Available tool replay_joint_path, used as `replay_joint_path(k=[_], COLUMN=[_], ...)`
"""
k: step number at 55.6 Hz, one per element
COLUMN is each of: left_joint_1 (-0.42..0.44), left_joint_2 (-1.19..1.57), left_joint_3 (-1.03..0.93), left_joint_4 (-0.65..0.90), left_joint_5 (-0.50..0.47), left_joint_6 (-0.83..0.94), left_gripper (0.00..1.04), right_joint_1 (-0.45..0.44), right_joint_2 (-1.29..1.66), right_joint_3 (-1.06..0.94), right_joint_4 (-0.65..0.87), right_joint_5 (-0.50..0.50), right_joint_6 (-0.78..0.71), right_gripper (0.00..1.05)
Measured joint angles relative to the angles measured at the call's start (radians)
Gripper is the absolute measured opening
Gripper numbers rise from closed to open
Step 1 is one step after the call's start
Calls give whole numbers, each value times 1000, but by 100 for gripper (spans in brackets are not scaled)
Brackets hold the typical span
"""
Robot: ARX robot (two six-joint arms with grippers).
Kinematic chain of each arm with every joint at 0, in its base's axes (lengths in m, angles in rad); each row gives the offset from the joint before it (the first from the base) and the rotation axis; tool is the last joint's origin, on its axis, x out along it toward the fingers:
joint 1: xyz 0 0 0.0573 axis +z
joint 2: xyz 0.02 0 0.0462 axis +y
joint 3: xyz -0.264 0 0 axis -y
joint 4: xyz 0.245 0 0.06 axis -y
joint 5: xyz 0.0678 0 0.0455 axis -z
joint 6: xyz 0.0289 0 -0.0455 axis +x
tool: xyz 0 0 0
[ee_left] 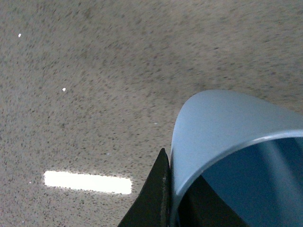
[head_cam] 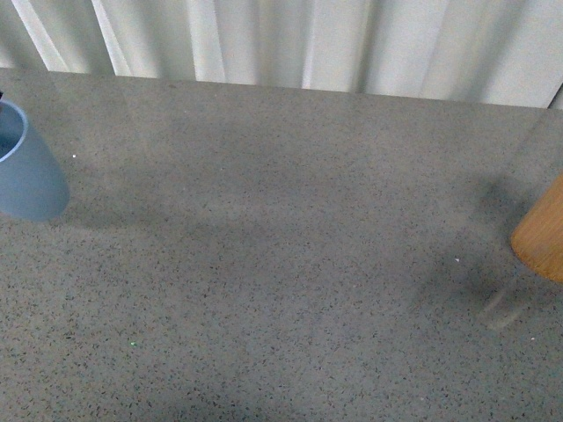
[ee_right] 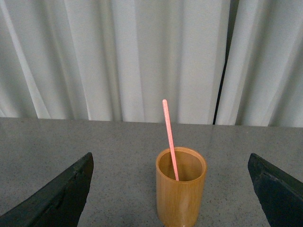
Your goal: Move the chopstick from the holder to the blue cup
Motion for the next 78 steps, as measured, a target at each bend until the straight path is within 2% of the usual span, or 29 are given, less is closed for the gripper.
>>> replay_joint_path(k=[8,19,30,49,78], left_joint_1=[-110,-436,-583,-698,-697], left_joint_2=[-46,-58,8,145,293], left_joint_3=[42,151,169,189,246], left_joint_4=[-50,-98,-88,-39,-12], left_joint_5=[17,-1,-24,-64,-85], left_joint_6=[0,-48,-80,-137,-170], left_gripper=[3,3,3,3,3], right_joint_1=[0,0,0,0,0], right_joint_2=[0,0,0,0,0], right_joint_3=[0,0,0,0,0], right_joint_4=[0,0,0,0,0], right_joint_5=[0,0,0,0,0], right_joint_6=[0,0,0,0,0], right_gripper=[95,95,95,95,95])
